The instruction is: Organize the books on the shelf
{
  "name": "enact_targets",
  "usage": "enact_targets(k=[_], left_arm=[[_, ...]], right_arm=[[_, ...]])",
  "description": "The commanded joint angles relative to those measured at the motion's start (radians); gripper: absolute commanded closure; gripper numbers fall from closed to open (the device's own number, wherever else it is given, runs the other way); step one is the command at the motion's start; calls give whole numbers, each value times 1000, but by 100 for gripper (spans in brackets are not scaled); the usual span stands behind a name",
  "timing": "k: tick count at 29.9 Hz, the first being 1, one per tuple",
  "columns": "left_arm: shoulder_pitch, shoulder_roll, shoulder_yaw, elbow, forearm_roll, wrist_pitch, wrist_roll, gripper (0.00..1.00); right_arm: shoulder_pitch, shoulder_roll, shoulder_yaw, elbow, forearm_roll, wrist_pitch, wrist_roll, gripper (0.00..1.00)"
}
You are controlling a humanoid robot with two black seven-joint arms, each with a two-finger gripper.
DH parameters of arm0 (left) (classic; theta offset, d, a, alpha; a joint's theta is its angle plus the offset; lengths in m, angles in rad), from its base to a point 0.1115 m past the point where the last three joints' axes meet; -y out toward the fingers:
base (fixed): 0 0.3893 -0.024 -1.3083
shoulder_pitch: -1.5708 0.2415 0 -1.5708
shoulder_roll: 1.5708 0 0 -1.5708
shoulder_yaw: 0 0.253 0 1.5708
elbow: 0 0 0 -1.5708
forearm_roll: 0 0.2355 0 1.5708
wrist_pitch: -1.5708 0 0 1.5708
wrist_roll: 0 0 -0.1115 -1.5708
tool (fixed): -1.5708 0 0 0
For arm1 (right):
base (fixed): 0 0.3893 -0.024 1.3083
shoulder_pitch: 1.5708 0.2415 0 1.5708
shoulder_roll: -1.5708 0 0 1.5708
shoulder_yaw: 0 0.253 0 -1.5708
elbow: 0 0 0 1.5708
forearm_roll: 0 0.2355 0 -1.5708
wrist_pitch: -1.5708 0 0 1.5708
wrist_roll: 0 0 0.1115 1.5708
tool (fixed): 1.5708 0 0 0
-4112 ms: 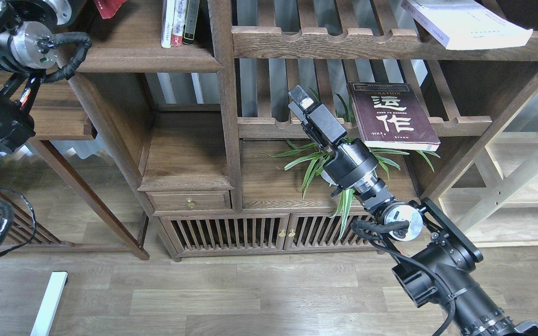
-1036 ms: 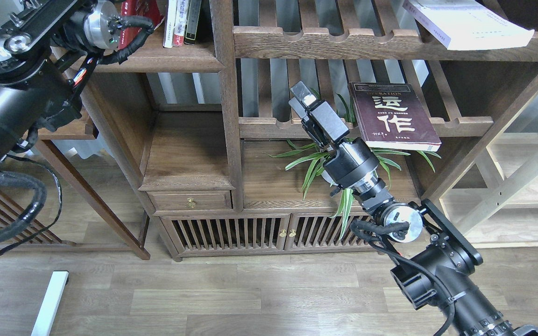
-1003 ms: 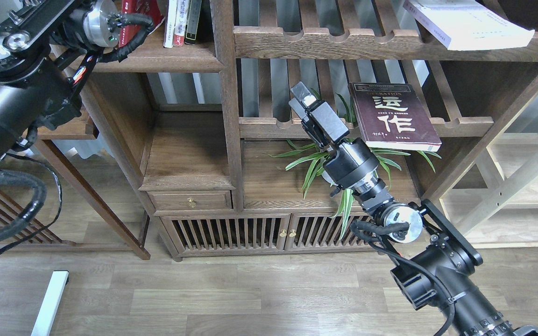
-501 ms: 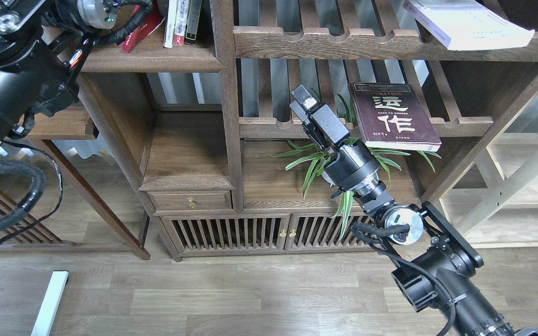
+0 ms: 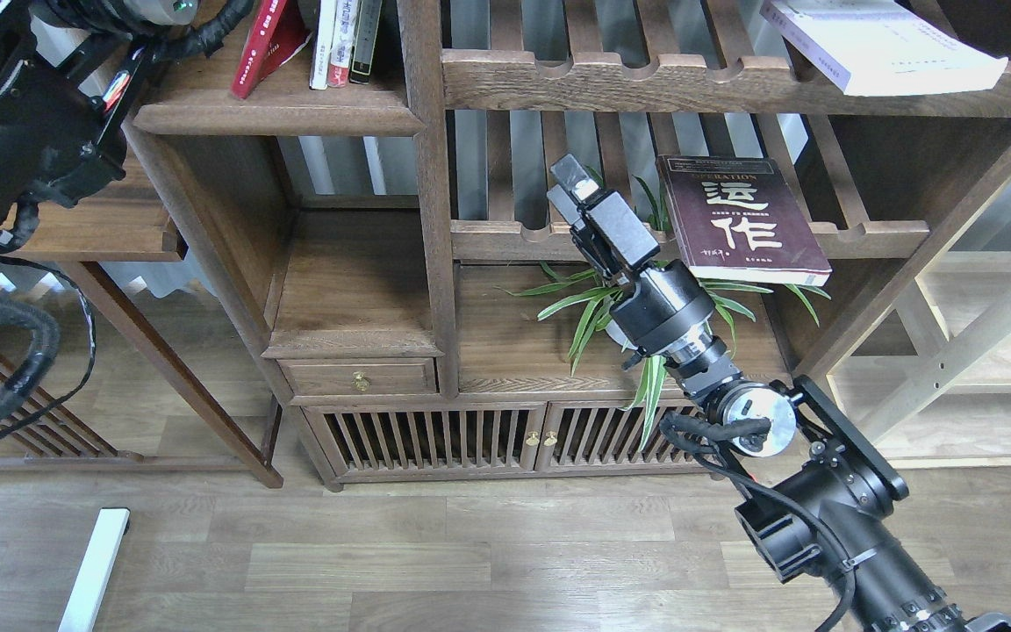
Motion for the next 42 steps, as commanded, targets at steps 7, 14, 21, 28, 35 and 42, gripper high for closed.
enact_targets(k=[7, 14, 21, 28, 35, 42], left_arm=[[113, 87, -33, -258, -2, 21, -2, 1], [216, 90, -146, -429, -3, 21, -2, 1], [378, 26, -273, -633, -47, 21, -21, 1], [484, -80, -332, -707, -87, -193, -89, 1], [628, -95, -326, -615, -380, -803, -72, 1], [760, -181, -293, -568, -525, -957, -80, 1]], right_arm=[[-29, 22, 0, 0, 2, 0, 5, 7], [-31, 46, 1, 0, 12, 0, 6, 7], [-87, 49, 20, 15, 14, 0, 3, 8], [-89, 49, 103, 23, 14, 0, 2, 8], [-153, 49, 106, 26, 14, 0, 0, 8], [-219, 49, 130, 20, 18, 0, 0, 8]])
